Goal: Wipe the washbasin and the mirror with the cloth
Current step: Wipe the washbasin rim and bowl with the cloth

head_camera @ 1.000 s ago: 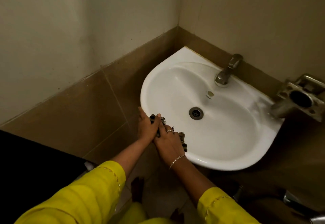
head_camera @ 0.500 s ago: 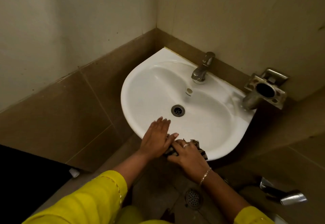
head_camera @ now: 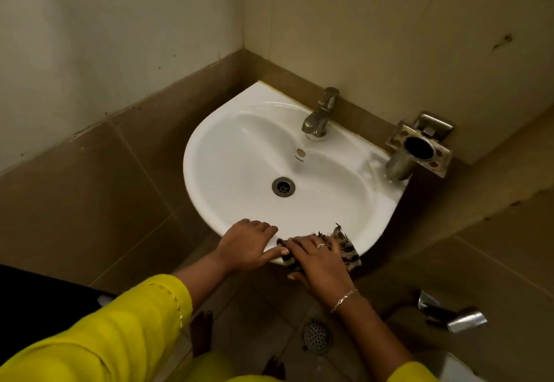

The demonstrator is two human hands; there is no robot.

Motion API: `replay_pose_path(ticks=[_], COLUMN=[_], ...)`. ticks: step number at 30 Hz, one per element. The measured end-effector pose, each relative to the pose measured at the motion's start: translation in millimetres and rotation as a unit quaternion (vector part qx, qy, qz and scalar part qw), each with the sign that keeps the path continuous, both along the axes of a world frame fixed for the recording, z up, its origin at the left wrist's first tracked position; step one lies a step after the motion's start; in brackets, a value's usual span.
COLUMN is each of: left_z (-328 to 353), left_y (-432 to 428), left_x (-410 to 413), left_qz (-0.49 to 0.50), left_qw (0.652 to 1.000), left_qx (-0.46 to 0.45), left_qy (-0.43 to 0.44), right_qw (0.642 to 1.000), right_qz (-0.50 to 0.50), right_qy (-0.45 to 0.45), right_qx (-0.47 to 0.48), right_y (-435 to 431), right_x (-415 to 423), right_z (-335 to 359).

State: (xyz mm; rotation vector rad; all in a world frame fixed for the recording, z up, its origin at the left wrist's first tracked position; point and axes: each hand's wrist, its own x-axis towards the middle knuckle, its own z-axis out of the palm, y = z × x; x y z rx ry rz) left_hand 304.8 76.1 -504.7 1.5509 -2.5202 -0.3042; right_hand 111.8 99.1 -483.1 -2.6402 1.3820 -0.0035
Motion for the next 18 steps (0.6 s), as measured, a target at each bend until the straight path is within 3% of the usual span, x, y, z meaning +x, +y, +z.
replay_pose_path(ticks=[5, 12, 18], left_z=[1, 2, 1], left_y=[-1, -13, -16], left_x=[0, 0, 3], left_qz=[-0.008, -0.105, -0.113], left_qw=[1.000, 0.993, 0.992], left_qx=[-0.003, 0.007, 0.055], left_qy=[-0.013, -0.052, -0.026], right_qw=[0.999, 0.995, 0.977], right_qz=[0.018, -0.016, -0.211], right_qy=[0.009, 0.096, -0.043], right_qx=[-0.046, -0.002, -0.016], right_y=[-6, -39, -25], right_x=[-37, -112, -87], right_z=[-6, 1, -9])
